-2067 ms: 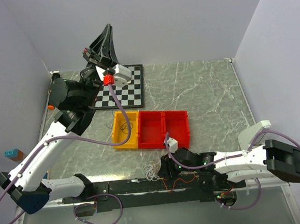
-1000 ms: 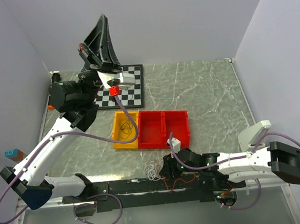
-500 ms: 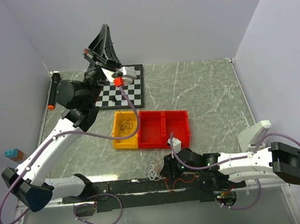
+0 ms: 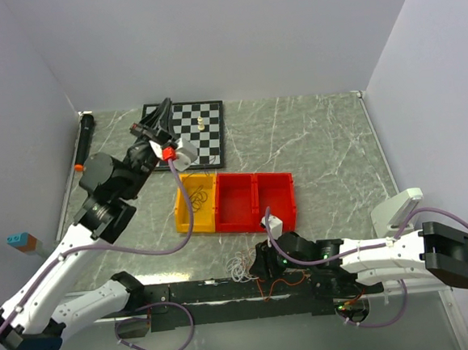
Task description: Untangle the cables
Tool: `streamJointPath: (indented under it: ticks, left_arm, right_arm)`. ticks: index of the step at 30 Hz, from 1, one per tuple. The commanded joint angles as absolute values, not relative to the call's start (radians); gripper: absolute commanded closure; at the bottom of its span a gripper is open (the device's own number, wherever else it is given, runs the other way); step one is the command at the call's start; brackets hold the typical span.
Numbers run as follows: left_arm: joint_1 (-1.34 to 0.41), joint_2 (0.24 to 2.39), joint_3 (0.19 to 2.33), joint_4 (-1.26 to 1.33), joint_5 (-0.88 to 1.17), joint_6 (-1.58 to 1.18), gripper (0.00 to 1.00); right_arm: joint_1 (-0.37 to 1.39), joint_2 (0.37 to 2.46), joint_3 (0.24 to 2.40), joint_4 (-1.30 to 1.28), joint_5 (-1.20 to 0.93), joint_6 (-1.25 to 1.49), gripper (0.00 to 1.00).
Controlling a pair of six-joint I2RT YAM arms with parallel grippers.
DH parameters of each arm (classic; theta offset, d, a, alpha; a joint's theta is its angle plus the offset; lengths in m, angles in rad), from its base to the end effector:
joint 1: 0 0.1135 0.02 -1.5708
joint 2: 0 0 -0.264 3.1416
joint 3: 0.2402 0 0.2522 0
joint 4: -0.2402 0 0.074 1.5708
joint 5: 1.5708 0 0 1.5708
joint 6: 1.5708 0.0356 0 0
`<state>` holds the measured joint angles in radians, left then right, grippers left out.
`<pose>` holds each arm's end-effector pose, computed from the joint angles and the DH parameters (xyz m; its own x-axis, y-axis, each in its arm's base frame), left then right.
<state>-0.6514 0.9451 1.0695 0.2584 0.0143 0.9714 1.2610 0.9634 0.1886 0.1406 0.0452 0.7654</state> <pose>0.1609 -0.1233 0.4584 0.6768 0.5221 -0.5189 0.1027 0.6310 0.7689 0.0548 0.1658 0.1369 -0.7817 -0.1719 -0.5994 -0.5529 0.6356 0.5388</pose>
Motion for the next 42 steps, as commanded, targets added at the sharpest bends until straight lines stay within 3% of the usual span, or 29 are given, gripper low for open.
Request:
streamJointPath:
  ticks: [1,6,21,27,32,38,42]
  left_arm:
    - [-0.649,0.919,1.031,0.143,-0.079,0.901,0.99]
    - [-0.650,0.907,0.928,0.124,-0.218,0.850,0.99]
    - [-0.650,0.853,0.720,-0.104,-0.233,0.831,0.99]
    - [-0.649,0.958,0.713,0.036,-0.278,0.834,0.99]
    - [-0.640,1.121,0.845,0.144,-0.321,0.790,0.99]
    - [-0.638,1.204,0.910,0.062,-0.145,0.658,0.99]
    - [-0.638,1.278,0.953,-0.222,0.087,0.629,0.99]
  right_arm:
    - [1.267,0.985,0.196,0.146,0.057,0.761,0.47]
    - [1.269,0.976,0.183,0.153,0.061,0.776,0.47]
    - [1.269,0.980,0.178,0.160,0.063,0.782,0.47]
    - [1.269,0.991,0.181,0.166,0.061,0.784,0.47]
    - [1.269,0.986,0.179,0.158,0.066,0.787,0.47]
    - [1.269,0.985,0.173,0.163,0.069,0.793,0.47]
    - [1.269,0.982,0.172,0.164,0.072,0.798,0.47]
